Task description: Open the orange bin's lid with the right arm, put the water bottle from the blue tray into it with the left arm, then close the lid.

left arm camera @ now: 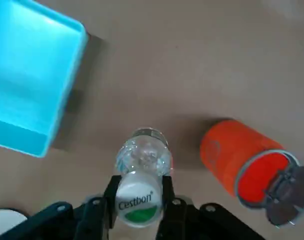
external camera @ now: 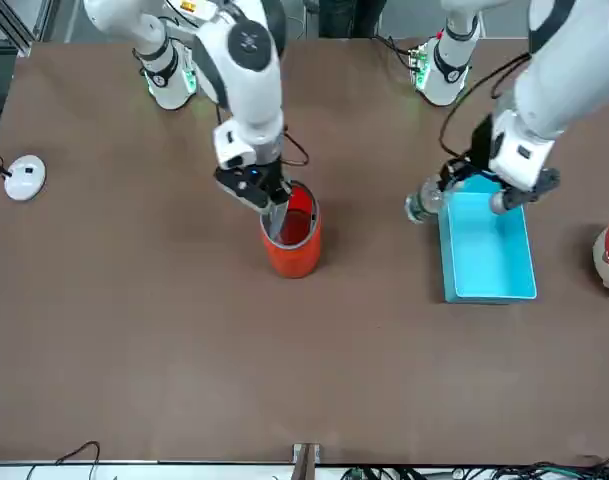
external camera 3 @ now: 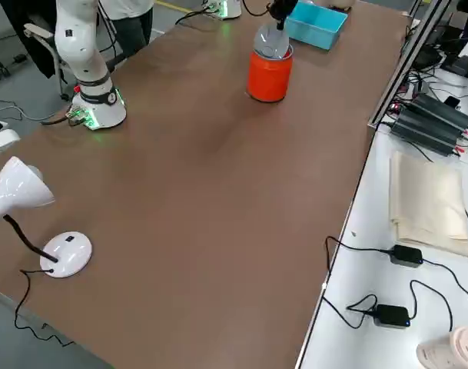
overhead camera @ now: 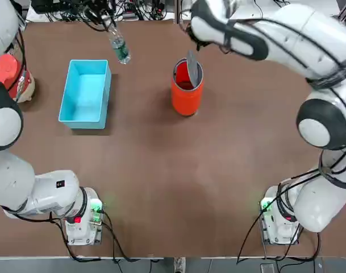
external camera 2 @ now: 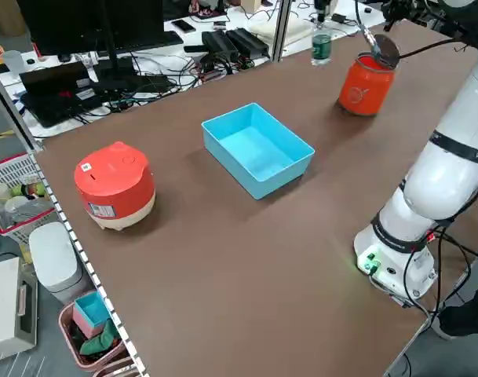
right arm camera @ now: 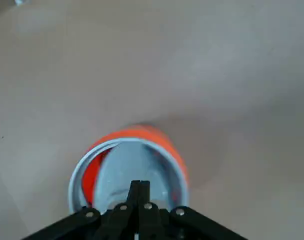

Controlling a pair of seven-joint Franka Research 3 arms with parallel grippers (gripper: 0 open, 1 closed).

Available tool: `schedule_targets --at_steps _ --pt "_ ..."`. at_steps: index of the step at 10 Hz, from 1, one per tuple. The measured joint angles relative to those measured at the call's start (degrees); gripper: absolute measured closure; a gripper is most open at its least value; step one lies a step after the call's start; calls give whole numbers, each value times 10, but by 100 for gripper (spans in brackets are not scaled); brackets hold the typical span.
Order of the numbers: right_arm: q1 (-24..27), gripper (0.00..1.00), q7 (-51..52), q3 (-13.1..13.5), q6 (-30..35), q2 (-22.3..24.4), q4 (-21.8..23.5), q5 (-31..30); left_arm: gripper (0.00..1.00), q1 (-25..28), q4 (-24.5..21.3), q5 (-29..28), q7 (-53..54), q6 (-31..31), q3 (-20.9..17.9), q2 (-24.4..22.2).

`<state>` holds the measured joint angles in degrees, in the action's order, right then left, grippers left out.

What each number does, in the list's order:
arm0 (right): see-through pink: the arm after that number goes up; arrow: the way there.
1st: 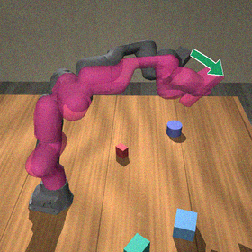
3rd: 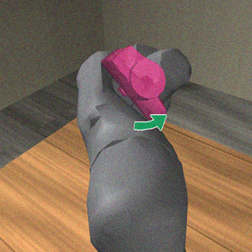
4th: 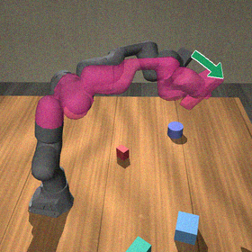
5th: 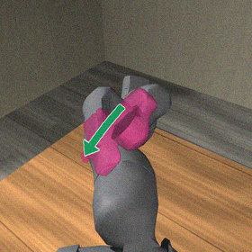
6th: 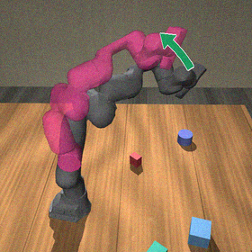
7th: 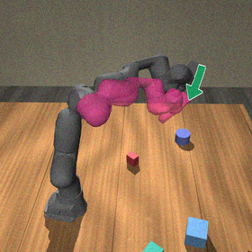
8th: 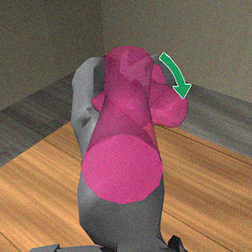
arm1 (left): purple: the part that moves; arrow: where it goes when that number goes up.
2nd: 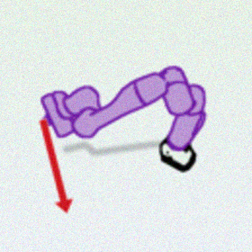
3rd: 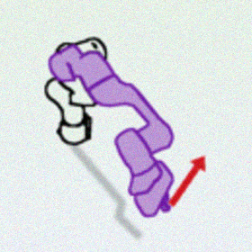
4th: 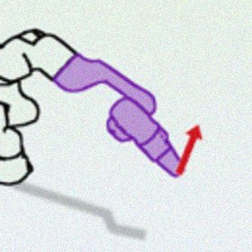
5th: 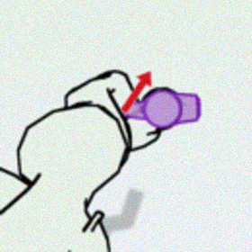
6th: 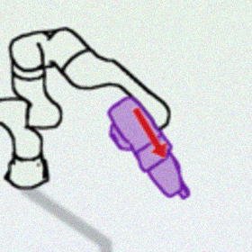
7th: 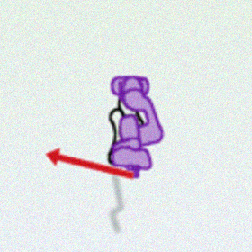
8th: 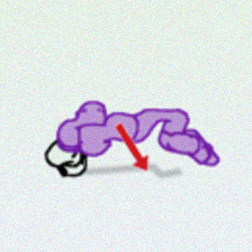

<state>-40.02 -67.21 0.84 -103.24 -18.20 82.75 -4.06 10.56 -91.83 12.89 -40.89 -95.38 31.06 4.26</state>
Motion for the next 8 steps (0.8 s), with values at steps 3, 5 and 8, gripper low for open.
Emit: schedule_targets --at_steps 3,5,8 --pt "45 99 49 2 32 23 3 9 63 -55 1 14 -127 -103 57 41" --pt "44 99 49 1 31 22 6 9 63 -124 1 -18 -202 -160 59 74" --pt "44 99 49 0 30 22 7 10 63 -176 2 -70 -265 -199 60 110"
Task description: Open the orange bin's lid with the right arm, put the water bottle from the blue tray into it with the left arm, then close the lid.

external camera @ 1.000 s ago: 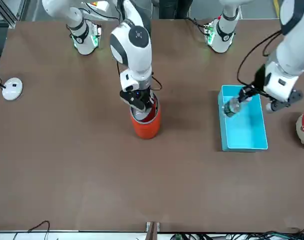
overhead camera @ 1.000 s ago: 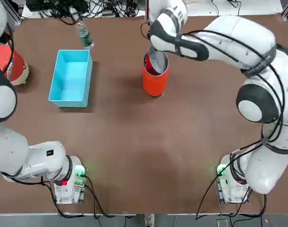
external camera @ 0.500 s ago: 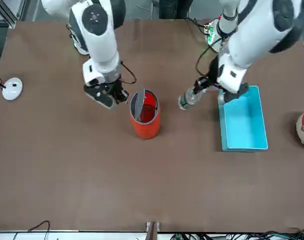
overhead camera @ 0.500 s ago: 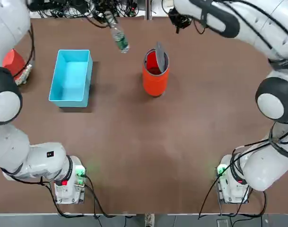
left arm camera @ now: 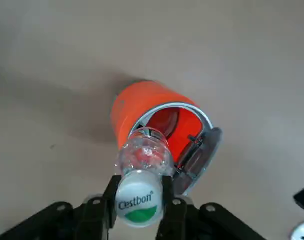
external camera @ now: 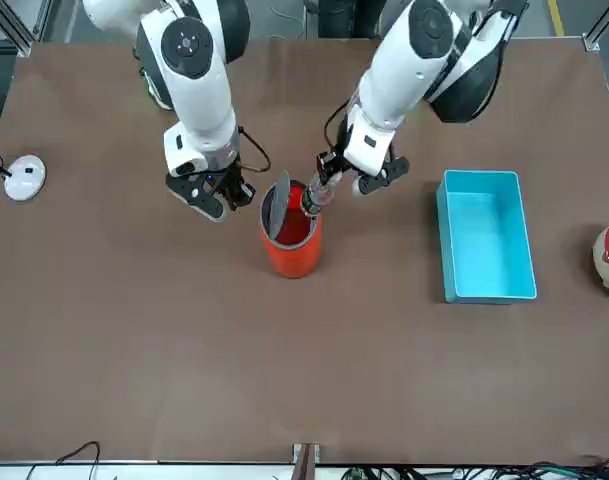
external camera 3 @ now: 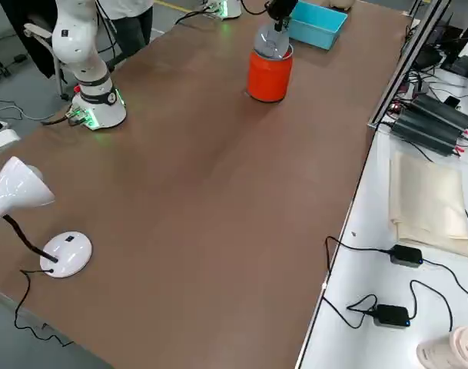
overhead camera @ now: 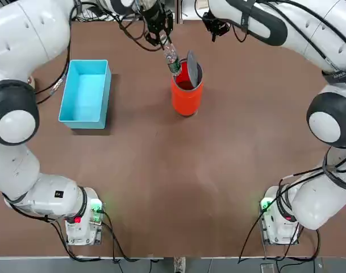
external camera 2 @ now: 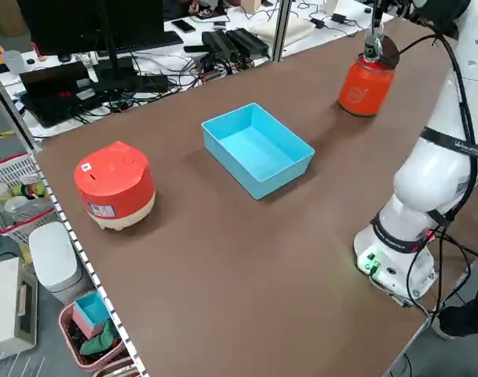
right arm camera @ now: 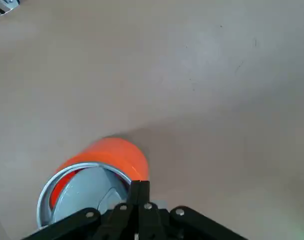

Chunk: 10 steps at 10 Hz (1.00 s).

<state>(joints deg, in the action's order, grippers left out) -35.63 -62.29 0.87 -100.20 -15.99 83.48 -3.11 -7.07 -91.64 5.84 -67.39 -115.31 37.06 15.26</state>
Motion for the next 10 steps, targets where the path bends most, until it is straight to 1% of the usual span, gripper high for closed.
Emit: schedule_targets --at_steps 1,3,5,6,7,9,10 --pt "0 99 0 0 0 0 0 0 63 -12 0 -11 -10 -8 0 11" --pt "0 99 0 0 -1 0 0 0 63 -32 0 -34 -41 -43 0 37" --pt "0 99 0 0 -1 0 0 0 62 -42 0 -61 -63 -56 0 54" --pt "0 99 0 0 -1 0 0 0 52 -42 1 -62 -63 -58 0 57" --pt "0 99 0 0 -1 0 0 0 36 -42 4 -62 -63 -59 -1 57" --pt "0 99 0 0 -1 0 0 0 10 -35 17 -67 -65 -59 -6 56" --pt "0 99 0 0 -1 0 0 0 0 -22 26 -82 -65 -53 -10 53"
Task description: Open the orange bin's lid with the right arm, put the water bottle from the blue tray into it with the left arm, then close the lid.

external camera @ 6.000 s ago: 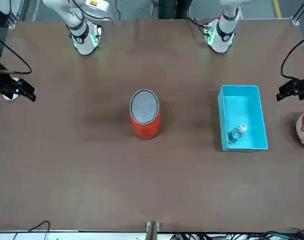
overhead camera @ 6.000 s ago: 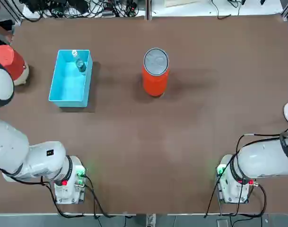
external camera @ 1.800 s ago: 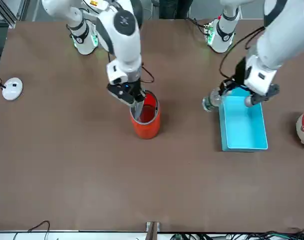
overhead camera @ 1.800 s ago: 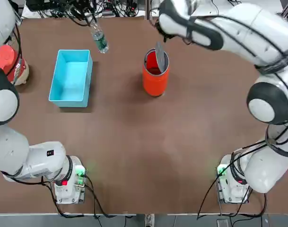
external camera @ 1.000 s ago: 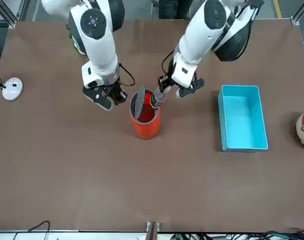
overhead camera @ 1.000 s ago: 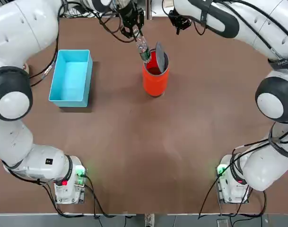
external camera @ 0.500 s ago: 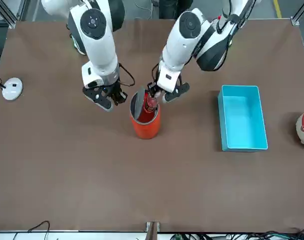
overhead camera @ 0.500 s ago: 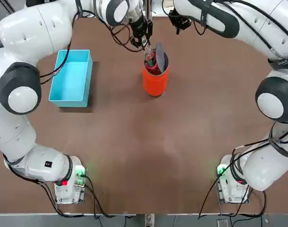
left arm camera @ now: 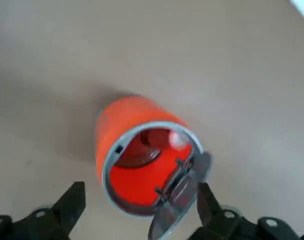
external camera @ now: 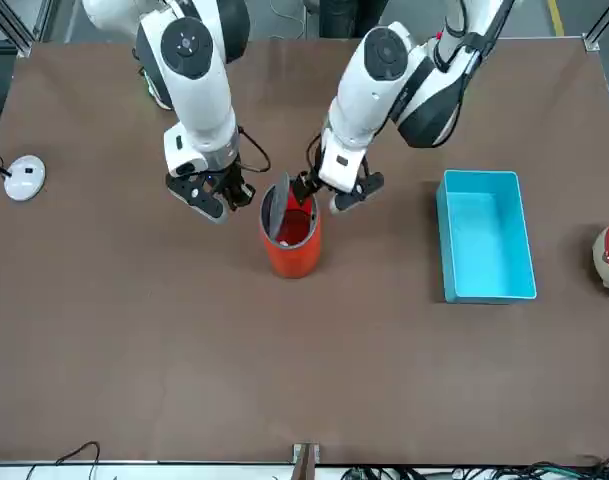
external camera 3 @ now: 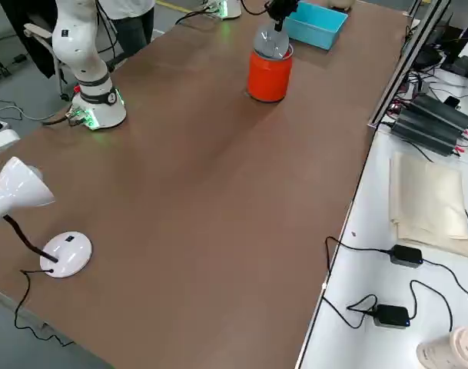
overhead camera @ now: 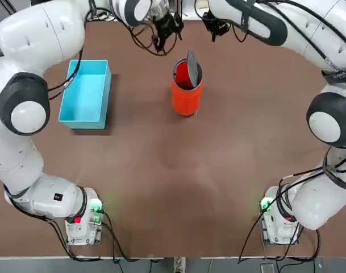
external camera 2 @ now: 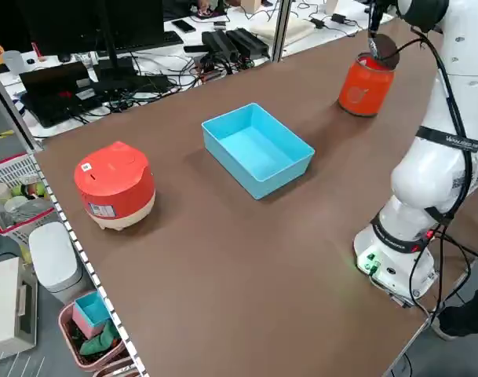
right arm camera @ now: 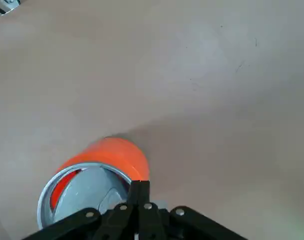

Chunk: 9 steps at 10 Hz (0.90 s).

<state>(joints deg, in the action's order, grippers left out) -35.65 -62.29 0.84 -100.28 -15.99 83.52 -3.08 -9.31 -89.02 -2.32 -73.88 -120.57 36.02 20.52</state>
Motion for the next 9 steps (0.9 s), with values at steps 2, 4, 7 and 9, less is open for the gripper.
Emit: schedule_targets --at_steps 2,4,7,9 --pt "-1 99 -1 0 -4 0 2 0 0 61 17 -57 7 70 -4 -18" --pt "-8 99 -3 -3 -13 -2 5 1 0 136 30 -73 97 160 -4 -42" --pt "-42 99 -33 -6 -32 -7 14 2 0 243 32 -63 236 220 -4 -79" --pt "-68 99 -60 -6 -61 -13 37 2 0 276 33 -33 338 251 -42 -92"
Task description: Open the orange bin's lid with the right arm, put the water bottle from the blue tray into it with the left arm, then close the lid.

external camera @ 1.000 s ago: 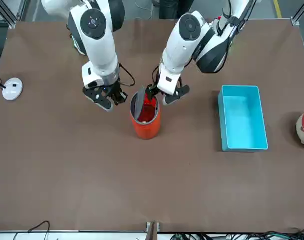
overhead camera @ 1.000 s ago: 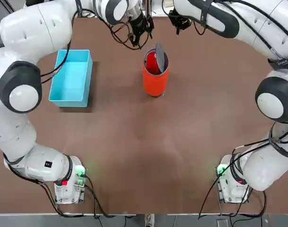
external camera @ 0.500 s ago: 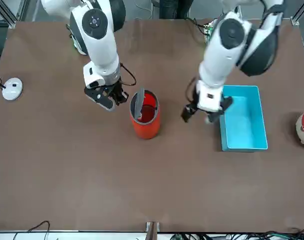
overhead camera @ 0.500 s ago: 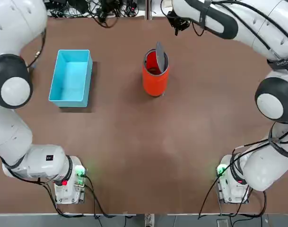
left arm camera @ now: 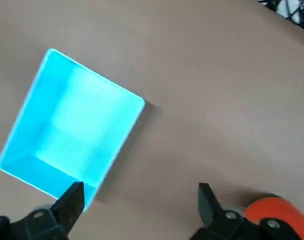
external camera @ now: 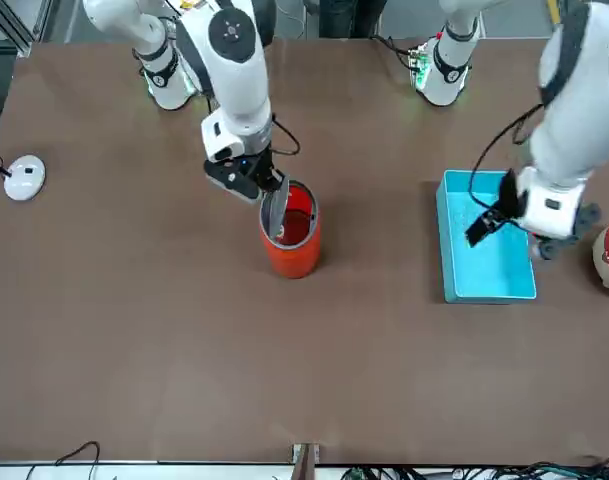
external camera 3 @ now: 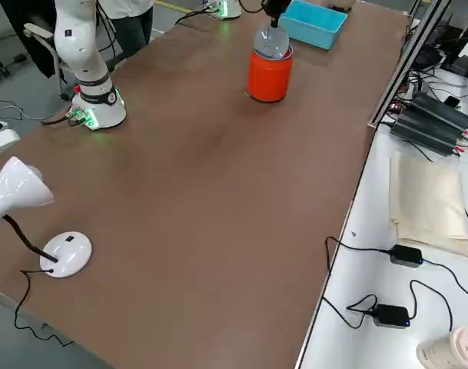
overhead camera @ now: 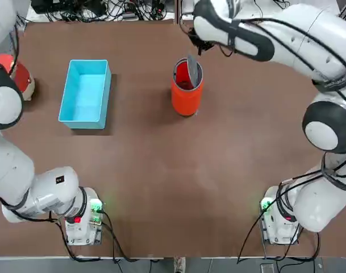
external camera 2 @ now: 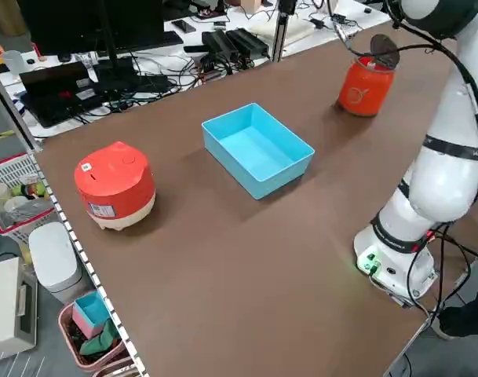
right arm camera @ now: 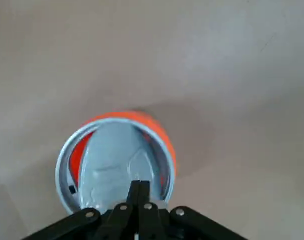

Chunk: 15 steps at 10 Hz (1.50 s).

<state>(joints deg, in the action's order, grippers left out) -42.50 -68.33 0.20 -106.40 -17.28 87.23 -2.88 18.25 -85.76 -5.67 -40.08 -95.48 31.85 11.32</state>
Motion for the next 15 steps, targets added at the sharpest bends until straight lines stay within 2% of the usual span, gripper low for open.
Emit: schedule_targets --at_steps 2,3,4,7,12,15 --pt "-15 99 -18 0 -29 -11 22 0 0 -62 -6 38 139 16 -140 -28" --pt "-19 99 -30 0 -42 -19 25 0 0 -75 -14 43 205 28 -180 -44" --pt "-21 99 -44 0 -57 -27 26 0 0 -78 -17 44 262 41 -201 -57" --pt "-31 99 -84 0 -105 -53 27 -1 0 -99 -14 44 360 46 -217 -69" --pt "-35 99 -96 0 -142 -83 27 -3 0 -104 -14 44 367 46 -229 -66" --pt "-40 99 -118 0 -146 -87 26 -24 0 -104 -14 44 367 46 -229 -64"
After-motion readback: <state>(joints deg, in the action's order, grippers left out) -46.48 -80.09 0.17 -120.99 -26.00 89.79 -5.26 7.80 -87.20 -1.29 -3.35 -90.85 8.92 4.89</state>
